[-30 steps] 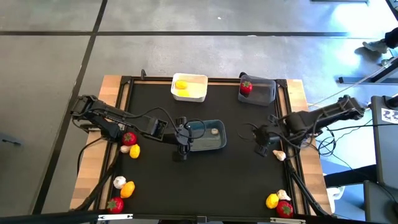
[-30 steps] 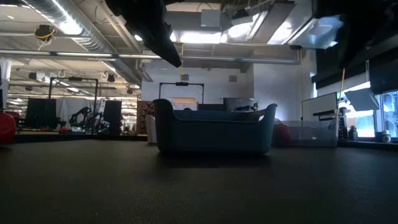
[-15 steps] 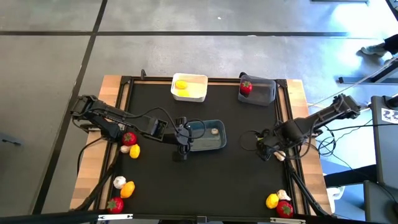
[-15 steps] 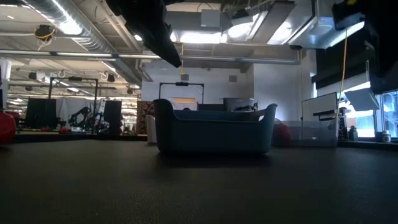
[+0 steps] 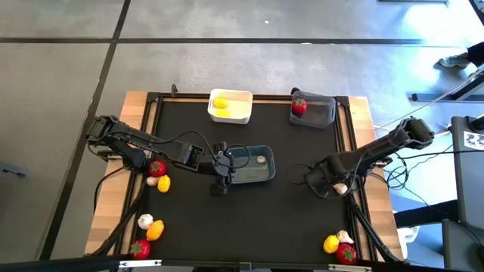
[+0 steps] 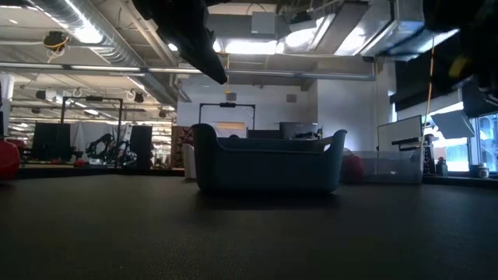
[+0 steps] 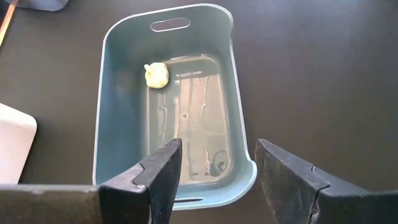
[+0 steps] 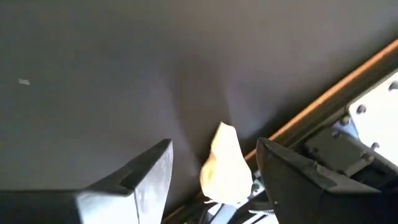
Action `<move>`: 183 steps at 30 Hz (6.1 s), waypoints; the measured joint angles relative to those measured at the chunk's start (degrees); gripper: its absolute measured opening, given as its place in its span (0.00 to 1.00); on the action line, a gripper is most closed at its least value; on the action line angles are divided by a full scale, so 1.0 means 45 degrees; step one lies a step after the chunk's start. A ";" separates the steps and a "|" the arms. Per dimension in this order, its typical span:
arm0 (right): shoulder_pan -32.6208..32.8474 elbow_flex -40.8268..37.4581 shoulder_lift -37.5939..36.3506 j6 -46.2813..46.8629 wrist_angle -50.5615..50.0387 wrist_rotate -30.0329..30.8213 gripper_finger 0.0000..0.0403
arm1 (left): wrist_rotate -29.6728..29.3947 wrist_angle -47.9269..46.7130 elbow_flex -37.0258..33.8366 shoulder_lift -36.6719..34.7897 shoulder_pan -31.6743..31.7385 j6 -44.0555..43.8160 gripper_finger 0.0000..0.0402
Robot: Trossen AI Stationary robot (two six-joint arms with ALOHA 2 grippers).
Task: Sort produce into baskets
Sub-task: Put the white garlic into the blue bin, then put the yellow lemon into the white bin
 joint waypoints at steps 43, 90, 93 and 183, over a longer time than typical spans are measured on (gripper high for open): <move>-0.2241 -0.2444 0.3754 -0.4624 0.2027 -0.2690 0.37 | 0.0015 0.0058 0.0000 0.0000 0.0000 0.0087 0.50; -0.2217 0.2950 0.1161 -0.8913 0.5696 0.4660 0.08 | 0.0013 0.0531 0.0005 -0.0122 -0.0253 0.0801 0.50; -0.2217 0.2950 0.1164 -0.9541 0.6765 0.4917 0.08 | 0.0015 0.0144 0.0005 -0.0396 -0.0290 0.0805 0.50; -0.4341 0.0604 0.3665 -1.1574 1.8897 0.3811 0.37 | -0.1207 0.2274 -0.4556 -0.4240 -0.1260 -0.2895 0.58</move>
